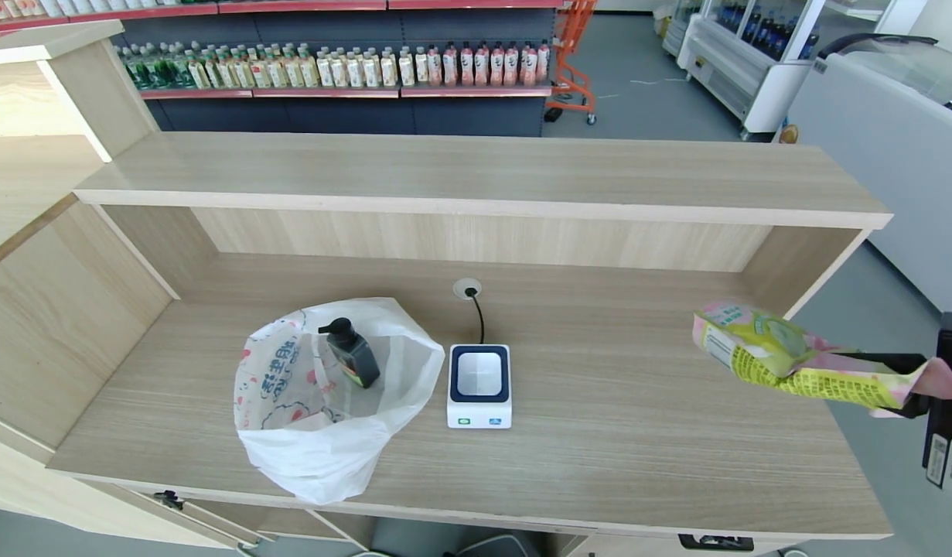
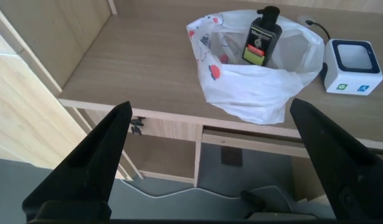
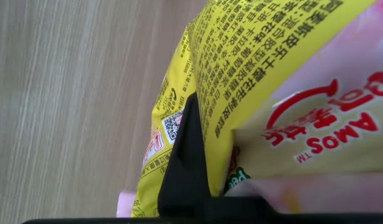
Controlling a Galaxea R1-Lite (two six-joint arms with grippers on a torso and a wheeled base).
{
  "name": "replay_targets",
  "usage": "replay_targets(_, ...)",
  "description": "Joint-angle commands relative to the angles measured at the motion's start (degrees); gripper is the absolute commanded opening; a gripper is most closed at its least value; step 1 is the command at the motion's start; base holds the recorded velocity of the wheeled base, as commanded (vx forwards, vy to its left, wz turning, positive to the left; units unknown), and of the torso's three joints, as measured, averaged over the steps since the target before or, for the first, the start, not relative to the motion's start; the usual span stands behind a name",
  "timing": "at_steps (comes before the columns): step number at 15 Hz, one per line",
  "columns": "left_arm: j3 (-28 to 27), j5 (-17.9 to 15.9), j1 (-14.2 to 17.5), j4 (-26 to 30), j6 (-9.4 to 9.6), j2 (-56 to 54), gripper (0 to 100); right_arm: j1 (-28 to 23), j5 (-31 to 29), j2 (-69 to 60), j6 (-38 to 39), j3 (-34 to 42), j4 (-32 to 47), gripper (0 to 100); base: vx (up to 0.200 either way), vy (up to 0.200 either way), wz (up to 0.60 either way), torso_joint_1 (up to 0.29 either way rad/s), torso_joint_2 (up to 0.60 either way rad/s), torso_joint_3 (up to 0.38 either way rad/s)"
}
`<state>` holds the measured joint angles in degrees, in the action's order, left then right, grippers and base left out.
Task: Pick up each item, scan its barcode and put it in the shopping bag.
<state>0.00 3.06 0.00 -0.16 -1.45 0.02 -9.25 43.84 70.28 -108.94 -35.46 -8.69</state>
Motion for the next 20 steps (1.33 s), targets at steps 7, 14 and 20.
replay_targets(7,0.00,0.02,0.00,-0.02,0.22,-0.02,100,0.82,0.20,12.51,-11.48,-6.81,0.25,0,0.000,0.200,0.00,0.003,0.01,0.005)
replay_targets(14,0.00,-0.07,0.00,-0.02,0.31,-0.02,100,6.26,0.37,19.28,-13.85,-14.20,4.47,0,0.000,0.057,0.00,0.001,0.00,0.001)
replay_targets(20,0.00,-0.07,0.00,-0.02,0.31,-0.02,100,1.87,0.37,23.15,-24.48,-19.12,12.65,0,0.000,0.000,0.00,0.000,0.00,0.000)
